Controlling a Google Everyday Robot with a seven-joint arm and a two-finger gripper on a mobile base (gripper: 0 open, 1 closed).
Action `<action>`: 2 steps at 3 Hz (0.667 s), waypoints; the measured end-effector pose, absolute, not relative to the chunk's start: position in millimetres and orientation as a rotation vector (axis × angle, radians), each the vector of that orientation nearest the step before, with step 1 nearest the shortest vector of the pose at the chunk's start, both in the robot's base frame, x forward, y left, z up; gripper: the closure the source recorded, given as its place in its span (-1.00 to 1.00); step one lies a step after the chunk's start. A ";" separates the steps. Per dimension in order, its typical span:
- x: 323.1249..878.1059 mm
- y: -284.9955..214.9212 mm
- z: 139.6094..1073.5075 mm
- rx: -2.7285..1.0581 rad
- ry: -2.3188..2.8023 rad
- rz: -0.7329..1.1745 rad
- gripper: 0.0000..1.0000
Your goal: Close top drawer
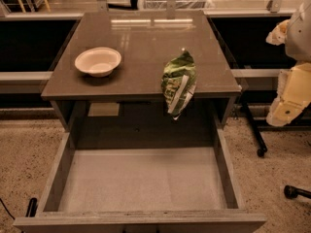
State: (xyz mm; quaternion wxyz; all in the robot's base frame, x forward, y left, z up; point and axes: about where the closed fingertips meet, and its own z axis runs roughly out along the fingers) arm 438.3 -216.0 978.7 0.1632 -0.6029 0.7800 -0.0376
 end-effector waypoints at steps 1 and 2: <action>438.3 -215.9 978.5 -1.720 2.225 -0.106 -1.00; 427.5 -195.6 943.0 -1.802 2.187 0.053 -1.00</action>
Offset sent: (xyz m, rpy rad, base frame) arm -0.0171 0.0324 -0.0769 0.1224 0.1958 0.1413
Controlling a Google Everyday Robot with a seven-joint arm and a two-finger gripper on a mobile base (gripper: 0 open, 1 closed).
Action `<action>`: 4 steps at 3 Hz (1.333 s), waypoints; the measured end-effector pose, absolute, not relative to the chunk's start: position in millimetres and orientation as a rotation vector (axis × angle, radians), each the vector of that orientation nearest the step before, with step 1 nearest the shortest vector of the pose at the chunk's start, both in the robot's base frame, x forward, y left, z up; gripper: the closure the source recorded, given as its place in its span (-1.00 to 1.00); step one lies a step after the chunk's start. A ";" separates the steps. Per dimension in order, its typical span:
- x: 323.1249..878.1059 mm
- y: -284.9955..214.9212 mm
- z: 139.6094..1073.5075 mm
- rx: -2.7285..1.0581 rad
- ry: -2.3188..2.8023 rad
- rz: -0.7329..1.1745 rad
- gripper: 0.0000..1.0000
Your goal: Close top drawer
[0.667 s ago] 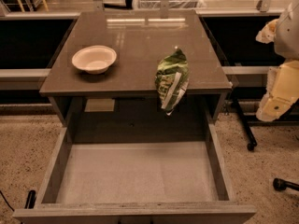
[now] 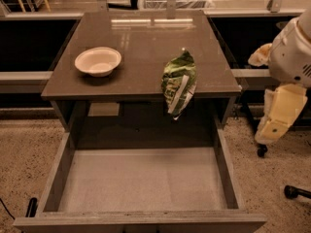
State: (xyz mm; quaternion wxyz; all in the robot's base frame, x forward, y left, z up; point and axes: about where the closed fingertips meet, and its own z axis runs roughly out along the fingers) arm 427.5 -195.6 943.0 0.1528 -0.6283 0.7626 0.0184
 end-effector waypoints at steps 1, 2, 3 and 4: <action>397.9 -166.1 910.0 -1.838 2.113 0.143 -1.00; 358.3 -141.2 860.9 -1.858 2.084 0.227 -1.00; 306.2 -120.5 790.9 -1.878 2.113 0.336 -1.00; 270.1 -118.8 747.5 -1.870 2.128 0.415 -1.00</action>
Offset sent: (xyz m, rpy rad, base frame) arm -0.1459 0.0737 -0.1970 0.1355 0.2209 0.1179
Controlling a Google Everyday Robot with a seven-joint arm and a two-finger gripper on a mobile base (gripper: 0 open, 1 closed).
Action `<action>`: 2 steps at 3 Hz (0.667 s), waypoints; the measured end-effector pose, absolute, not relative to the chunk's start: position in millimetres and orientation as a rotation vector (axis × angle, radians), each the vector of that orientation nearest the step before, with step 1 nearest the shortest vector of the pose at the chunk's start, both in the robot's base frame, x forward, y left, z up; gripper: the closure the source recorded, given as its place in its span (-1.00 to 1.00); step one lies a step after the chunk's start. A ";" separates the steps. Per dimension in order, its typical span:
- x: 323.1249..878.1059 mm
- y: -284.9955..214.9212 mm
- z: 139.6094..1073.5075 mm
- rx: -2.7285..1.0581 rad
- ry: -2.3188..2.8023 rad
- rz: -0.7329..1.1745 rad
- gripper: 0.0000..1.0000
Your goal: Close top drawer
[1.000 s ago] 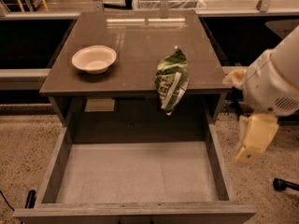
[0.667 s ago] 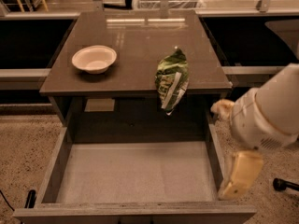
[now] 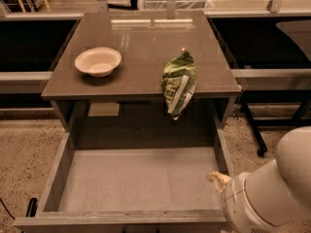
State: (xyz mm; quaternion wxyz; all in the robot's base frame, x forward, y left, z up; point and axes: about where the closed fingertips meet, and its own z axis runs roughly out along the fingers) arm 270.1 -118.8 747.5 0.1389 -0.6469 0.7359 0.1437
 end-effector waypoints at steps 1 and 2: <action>267.0 -119.9 745.1 -1.875 2.135 0.419 -1.00; 266.4 -120.1 744.1 -1.874 2.136 0.418 -0.98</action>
Offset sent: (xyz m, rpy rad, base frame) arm -0.0202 -0.0051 -0.0155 0.0035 0.0399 -0.0054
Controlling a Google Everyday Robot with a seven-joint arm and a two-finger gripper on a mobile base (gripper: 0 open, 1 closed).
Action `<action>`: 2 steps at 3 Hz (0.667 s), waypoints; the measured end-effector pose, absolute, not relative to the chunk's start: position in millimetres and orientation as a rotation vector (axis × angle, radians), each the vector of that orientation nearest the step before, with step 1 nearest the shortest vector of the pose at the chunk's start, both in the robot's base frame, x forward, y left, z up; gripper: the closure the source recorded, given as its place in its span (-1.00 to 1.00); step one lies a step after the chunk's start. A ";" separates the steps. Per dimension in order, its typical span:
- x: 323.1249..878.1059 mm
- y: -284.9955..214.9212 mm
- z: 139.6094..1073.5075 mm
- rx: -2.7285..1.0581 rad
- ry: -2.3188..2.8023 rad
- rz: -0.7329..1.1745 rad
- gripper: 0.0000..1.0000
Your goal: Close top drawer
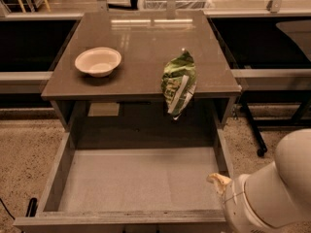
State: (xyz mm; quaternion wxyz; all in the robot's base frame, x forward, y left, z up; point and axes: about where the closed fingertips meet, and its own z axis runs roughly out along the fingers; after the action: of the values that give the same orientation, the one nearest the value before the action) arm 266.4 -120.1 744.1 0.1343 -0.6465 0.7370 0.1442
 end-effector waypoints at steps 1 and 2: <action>252.2 -125.0 718.6 -1.852 2.157 0.407 -0.52; 242.3 -129.9 693.1 -1.830 2.158 0.384 -0.06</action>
Offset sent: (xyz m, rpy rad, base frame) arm -0.0341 -0.0172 -0.0818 -0.0054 -0.0486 -0.0628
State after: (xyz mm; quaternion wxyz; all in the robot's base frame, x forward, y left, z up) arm 242.3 -129.9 693.1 0.1425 -0.6344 0.7481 0.1330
